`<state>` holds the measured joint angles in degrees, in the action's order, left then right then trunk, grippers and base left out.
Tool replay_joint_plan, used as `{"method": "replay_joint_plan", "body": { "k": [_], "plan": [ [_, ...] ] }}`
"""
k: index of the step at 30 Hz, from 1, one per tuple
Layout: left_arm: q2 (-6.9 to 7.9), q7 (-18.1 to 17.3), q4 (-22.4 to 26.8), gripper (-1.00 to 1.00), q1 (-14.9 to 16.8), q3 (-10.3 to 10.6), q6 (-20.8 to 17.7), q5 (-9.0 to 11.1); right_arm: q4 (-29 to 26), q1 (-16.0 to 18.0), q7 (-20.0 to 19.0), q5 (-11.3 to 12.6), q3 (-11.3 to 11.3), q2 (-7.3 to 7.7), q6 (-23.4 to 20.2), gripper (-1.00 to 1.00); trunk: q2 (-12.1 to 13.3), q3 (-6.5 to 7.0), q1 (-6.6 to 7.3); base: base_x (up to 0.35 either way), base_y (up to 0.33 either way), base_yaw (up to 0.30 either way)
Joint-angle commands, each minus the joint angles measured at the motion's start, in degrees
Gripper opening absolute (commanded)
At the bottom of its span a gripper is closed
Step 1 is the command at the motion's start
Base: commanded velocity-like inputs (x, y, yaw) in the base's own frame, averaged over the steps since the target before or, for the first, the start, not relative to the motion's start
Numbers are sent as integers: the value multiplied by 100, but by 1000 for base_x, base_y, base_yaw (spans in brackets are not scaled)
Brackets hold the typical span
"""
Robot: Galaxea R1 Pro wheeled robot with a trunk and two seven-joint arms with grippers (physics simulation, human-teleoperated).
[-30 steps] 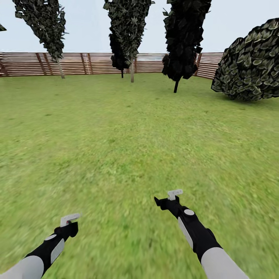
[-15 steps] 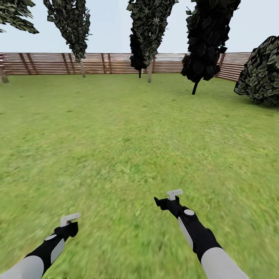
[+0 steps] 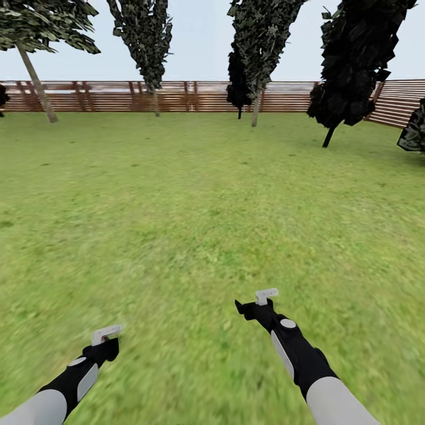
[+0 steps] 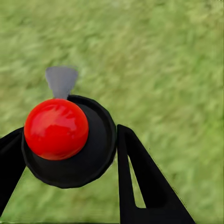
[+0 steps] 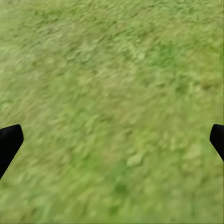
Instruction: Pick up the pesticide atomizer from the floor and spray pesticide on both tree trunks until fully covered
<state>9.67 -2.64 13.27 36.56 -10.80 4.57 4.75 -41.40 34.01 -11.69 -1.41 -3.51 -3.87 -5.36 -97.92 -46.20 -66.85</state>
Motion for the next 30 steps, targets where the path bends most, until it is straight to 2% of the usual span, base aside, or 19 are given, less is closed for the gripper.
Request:
{"method": "replay_joint_plan", "body": {
  "k": [1, 11, 30],
  "plan": [
    [0, 1, 0, -100, 0, -1, 0, 1, 0, 0, 0, 0, 1, 0, 0, 100, 0, 0, 0, 0, 0, 278],
    [0, 1, 0, -100, 0, -1, 0, 7, 0, 0, 0, 0, 4, 0, 0, 100, 0, 0, 0, 0, 21, 278],
    [0, 1, 9, -100, -66, -1, 0, 15, -1, 0, 0, 0, 6, 0, 0, 100, 0, 0, 0, 69, 288, 278]
  ]
}}
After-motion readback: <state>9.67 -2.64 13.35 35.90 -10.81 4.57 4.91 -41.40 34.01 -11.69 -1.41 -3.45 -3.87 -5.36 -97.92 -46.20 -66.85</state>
